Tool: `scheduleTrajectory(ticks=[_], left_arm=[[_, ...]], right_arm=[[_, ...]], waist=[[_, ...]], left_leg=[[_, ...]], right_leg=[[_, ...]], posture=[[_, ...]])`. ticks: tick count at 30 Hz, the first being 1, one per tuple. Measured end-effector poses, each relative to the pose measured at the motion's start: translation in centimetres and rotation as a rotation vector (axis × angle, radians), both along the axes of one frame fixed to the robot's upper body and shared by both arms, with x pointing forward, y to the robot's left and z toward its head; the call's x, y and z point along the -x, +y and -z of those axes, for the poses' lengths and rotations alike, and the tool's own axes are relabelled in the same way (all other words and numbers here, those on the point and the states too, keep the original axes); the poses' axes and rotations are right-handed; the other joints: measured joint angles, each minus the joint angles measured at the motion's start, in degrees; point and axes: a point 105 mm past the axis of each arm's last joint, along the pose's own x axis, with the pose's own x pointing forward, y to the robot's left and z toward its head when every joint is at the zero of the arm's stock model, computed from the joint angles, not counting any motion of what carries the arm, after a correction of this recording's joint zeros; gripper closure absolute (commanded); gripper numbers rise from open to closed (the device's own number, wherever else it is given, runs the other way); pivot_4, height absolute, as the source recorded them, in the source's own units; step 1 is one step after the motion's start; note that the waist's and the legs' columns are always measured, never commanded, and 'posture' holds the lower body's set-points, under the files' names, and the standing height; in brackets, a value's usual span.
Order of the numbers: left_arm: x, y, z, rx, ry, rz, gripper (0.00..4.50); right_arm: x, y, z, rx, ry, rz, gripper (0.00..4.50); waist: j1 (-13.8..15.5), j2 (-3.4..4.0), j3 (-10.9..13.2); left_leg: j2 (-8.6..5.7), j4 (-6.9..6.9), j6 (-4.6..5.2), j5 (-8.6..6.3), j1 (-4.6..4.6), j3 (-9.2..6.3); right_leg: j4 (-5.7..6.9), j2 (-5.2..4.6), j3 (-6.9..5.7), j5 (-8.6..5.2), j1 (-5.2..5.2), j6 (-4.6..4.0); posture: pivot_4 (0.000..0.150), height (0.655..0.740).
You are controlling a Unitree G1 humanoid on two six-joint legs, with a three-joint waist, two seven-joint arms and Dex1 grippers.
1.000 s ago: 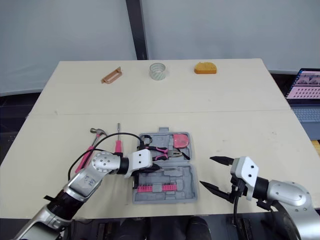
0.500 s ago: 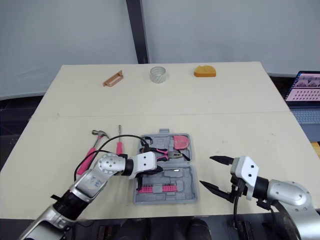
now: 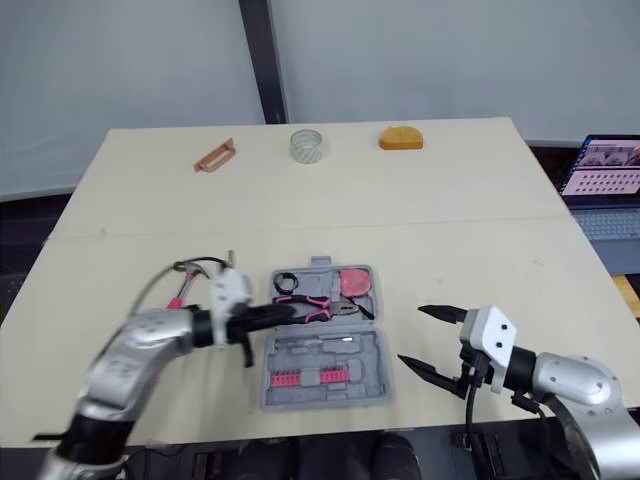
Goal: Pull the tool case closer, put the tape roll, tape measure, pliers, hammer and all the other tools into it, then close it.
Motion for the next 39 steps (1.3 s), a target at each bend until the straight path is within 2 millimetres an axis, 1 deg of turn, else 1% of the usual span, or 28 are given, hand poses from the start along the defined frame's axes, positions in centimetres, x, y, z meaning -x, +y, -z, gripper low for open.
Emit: scheduleTrajectory(ticks=[2, 3, 4, 6, 7, 8, 9, 11, 17, 19, 22, 26, 28, 30, 33, 34, 35, 37, 39], left_arm=[[1.1, 2.7, 0.2, 0.001, 0.025, -0.072, 4.46], [1.9, 4.1, 0.8, -0.01, 0.05, -0.108, 3.96], [2.7, 5.3, 1.5, -0.02, 0.08, -0.145, 3.69], [4.7, 7.2, 2.5, -0.021, 0.113, -0.2, 2.73], [5.5, 7.8, 2.9, -0.027, 0.128, -0.221, 2.14], [6.3, 8.5, 3.3, -0.03, 0.135, -0.248, 1.73], [7.1, 9.0, 3.7, -0.03, 0.137, -0.271, 1.12], [8.5, 9.5, 4.5, -0.022, 0.134, -0.31, 0.14], [12.8, 9.4, 7.0, 0.013, 0.197, -0.389, 0.14], [13.4, 9.4, 7.1, 0.006, 0.184, -0.4, 0.14], [14.1, 9.4, 7.3, -0.004, 0.182, -0.412, 0.14], [13.9, 9.6, 7.1, -0.012, 0.156, -0.426, 0.14], [13.8, 9.7, 7.1, -0.013, 0.151, -0.444, 0.14], [13.0, 10.2, 7.0, -0.003, 0.144, -0.498, 0.14], [10.2, 12.1, 5.4, 0.053, 0.1, -0.641, 0.14], [9.0, 12.7, 4.4, 0.059, 0.067, -0.662, 0.14], [8.2, 13.0, 3.5, 0.056, 0.046, -0.67, 0.14], [7.4, 13.3, 2.5, 0.051, 0.035, -0.683, 0.14], [6.9, 13.7, 2.3, 0.045, 0.045, -0.705, 0.14]], right_arm=[[0.0, 0.0, 0.0, -0.002, 0.0, 0.002, 0.0], [0.0, -0.1, 0.1, -0.002, 0.004, 0.006, 0.0], [0.0, -0.3, 0.3, -0.003, 0.011, 0.013, 0.0], [0.0, -0.7, 0.8, -0.006, 0.031, 0.031, 0.0], [0.1, -0.8, 1.1, -0.003, 0.039, 0.037, 0.0], [0.1, -0.8, 1.2, -0.004, 0.042, 0.039, 0.0], [0.3, -0.8, 1.4, -0.008, 0.044, 0.041, 0.0], [0.7, -0.9, 1.8, -0.013, 0.06, 0.047, 0.0], [1.8, -1.3, 3.4, -0.006, 0.121, 0.067, 0.0], [1.7, -1.5, 3.6, -0.004, 0.128, 0.074, 0.0], [1.5, -1.4, 3.3, -0.004, 0.112, 0.065, 0.0], [1.5, -1.4, 3.2, -0.003, 0.111, 0.057, 0.0], [1.5, -1.4, 3.3, -0.004, 0.113, 0.054, 0.0], [1.5, -1.3, 3.2, -0.005, 0.11, 0.052, 0.0], [0.8, -0.9, 2.0, -0.033, 0.075, 0.039, 0.0], [0.4, -0.4, 1.0, -0.046, 0.043, 0.022, 0.0], [0.2, -0.1, 0.4, -0.051, 0.021, 0.008, 0.0], [0.1, 0.0, 0.1, -0.054, 0.013, 0.002, 0.0], [0.1, -0.1, 0.1, -0.054, 0.019, 0.004, 0.0]], waist=[[-0.22, 0.02, 0.01], [-0.3, 0.02, 0.01], [-0.24, 0.01, 0.03], [-0.08, -0.12, 0.12], [0.11, -0.16, 0.13], [0.25, -0.18, 0.15], [0.35, -0.18, 0.15], [0.46, -0.2, 0.16], [0.03, -0.24, 0.19], [0.03, -0.24, 0.18], [0.1, -0.24, 0.18], [0.1, -0.24, 0.19], [0.04, -0.24, 0.19], [0.1, -0.24, 0.19], [0.16, -0.24, 0.19], [0.12, -0.24, 0.19], [0.05, -0.24, 0.18], [0.01, -0.26, 0.18], [-0.07, -0.25, 0.19]], left_leg=[[0.0, -0.05, 0.0, 0.0, 0.03, 0.01], [0.0, -0.08, 0.0, 0.0, 0.02, 0.01], [0.0, -0.08, 0.0, 0.0, 0.01, 0.02], [0.0, -0.05, 0.0, -0.01, 0.0, 0.02], [0.0, -0.04, 0.01, -0.02, 0.0, 0.02], [0.0, -0.02, 0.02, -0.02, -0.02, 0.01], [-0.01, -0.02, 0.02, -0.03, -0.01, 0.01], [0.0, -0.01, 0.03, -0.06, 0.0, 0.01], [0.0, -0.04, 0.04, -0.1, 0.01, 0.04], [0.0, -0.02, 0.05, -0.11, 0.03, 0.05], [0.01, -0.01, 0.08, -0.17, 0.01, 0.05], [0.0, -0.01, 0.09, -0.17, -0.01, 0.05], [0.01, -0.01, 0.09, -0.17, 0.0, 0.05], [0.01, -0.01, 0.09, -0.17, 0.0, 0.04], [0.01, 0.05, 0.08, -0.16, 0.01, -0.01], [0.02, 0.06, 0.07, -0.16, 0.02, -0.01], [0.01, 0.05, 0.08, -0.16, 0.01, -0.01], [0.01, 0.02, 0.1, -0.19, -0.02, 0.02], [0.0, 0.0, 0.11, -0.22, -0.03, 0.08]], right_leg=[[-0.04, 0.0, 0.01, 0.0, 0.0, 0.0], [-0.08, 0.0, 0.01, 0.0, -0.01, 0.0], [-0.11, 0.0, 0.0, 0.0, 0.0, 0.0], [-0.13, 0.0, 0.0, 0.0, 0.02, 0.0], [-0.14, 0.0, 0.0, 0.0, 0.04, 0.0], [-0.15, -0.01, 0.0, 0.0, 0.04, 0.0], [-0.18, -0.01, 0.0, 0.0, 0.08, 0.0], [-0.19, -0.01, 0.0, 0.0, 0.09, -0.01], [-0.38, 0.0, 0.0, 0.0, 0.05, -0.01], [-0.45, 0.0, 0.02, 0.0, 0.06, -0.02], [-0.52, 0.0, 0.02, 0.0, 0.07, -0.02], [-0.53, 0.0, 0.01, 0.0, 0.07, -0.02], [-0.52, 0.0, 0.01, 0.0, 0.07, -0.02], [-0.5, 0.0, 0.01, 0.0, 0.07, -0.02], [-0.4, 0.0, 0.0, 0.0, 0.08, -0.02], [-0.3, 0.0, 0.0, 0.0, 0.08, -0.02], [-0.18, 0.0, 0.01, 0.0, 0.08, -0.02], [-0.25, 0.0, 0.01, 0.0, 0.09, -0.01], [-0.31, 0.0, 0.01, 0.0, 0.06, -0.01]], posture=[[0.15, 0.74], [0.15, 0.74], [0.15, 0.74], [0.15, 0.74], [0.15, 0.74], [0.15, 0.74], [0.15, 0.74], [0.15, 0.74], [0.15, 0.74], [0.15, 0.74], [0.15, 0.74], [0.15, 0.74], [0.15, 0.74], [0.15, 0.74], [0.15, 0.74], [0.15, 0.74], [0.15, 0.74], [0.15, 0.74], [0.15, 0.74]])
